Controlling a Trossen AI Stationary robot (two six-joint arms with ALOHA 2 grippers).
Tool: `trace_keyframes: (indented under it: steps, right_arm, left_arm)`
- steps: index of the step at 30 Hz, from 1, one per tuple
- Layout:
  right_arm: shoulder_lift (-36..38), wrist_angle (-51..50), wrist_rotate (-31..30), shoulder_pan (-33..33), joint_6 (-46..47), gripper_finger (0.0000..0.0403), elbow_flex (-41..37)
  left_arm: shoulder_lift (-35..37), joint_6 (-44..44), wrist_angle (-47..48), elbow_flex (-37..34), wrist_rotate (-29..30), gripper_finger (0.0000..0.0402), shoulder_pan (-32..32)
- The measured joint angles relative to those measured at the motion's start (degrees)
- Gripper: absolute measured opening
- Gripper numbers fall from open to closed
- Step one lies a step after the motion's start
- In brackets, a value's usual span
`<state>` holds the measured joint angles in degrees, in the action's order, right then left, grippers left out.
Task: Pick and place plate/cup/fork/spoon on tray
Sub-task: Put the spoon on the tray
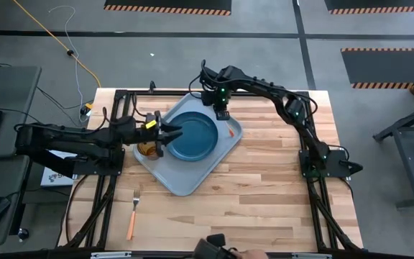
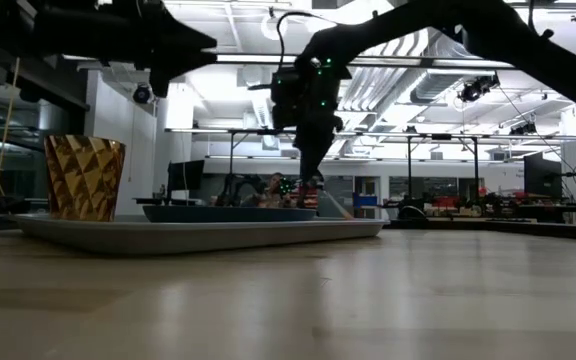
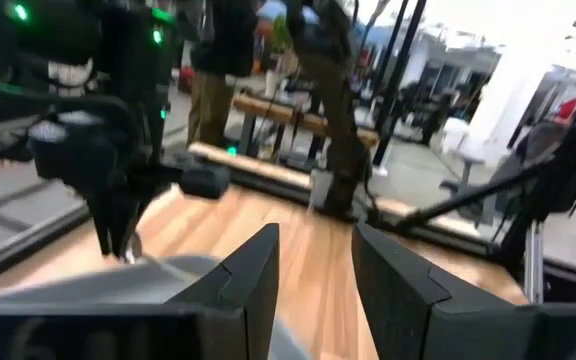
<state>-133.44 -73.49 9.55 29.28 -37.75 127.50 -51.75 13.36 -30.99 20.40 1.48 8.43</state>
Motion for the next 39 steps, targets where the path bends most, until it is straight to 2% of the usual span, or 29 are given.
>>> trace_keyframes:
  steps: [8, 13, 19, 23, 33, 39]
  right_arm:
    - [-0.38, 0.65, 4.97, 1.32, -2.79, 0.0, 0.05]
    - [-1.03, 1.66, 5.08, 1.55, -3.86, 0.0, -0.01]
    - [-3.21, 3.96, 4.86, 1.51, -11.41, 0.0, -0.02]
    - [-4.46, 6.72, 4.76, 1.5, -11.81, 0.0003, -0.02]
    - [-5.23, 14.07, -0.07, 1.6, -10.24, 0.0061, -0.17]
    - [-5.23, 15.75, -0.53, 1.6, -8.57, 0.0072, -0.17]
  left_arm:
    - [0.02, 1.99, 2.37, 0.0, 0.0, 0.0118, 0.0]
    - [0.02, 3.11, 3.2, 0.0, 0.0, 0.0118, 0.0]
    - [0.0, 3.07, 3.4, 0.0, 0.04, 0.0117, 0.0]
    - [0.02, 3.05, 3.39, 0.0, 0.39, 0.0117, 0.0]
    - [0.02, 3.05, 3.35, 0.0, 0.6, 0.0117, -0.2]
    - [0.02, 3.06, 3.35, 0.0, 0.65, 0.0117, -0.2]
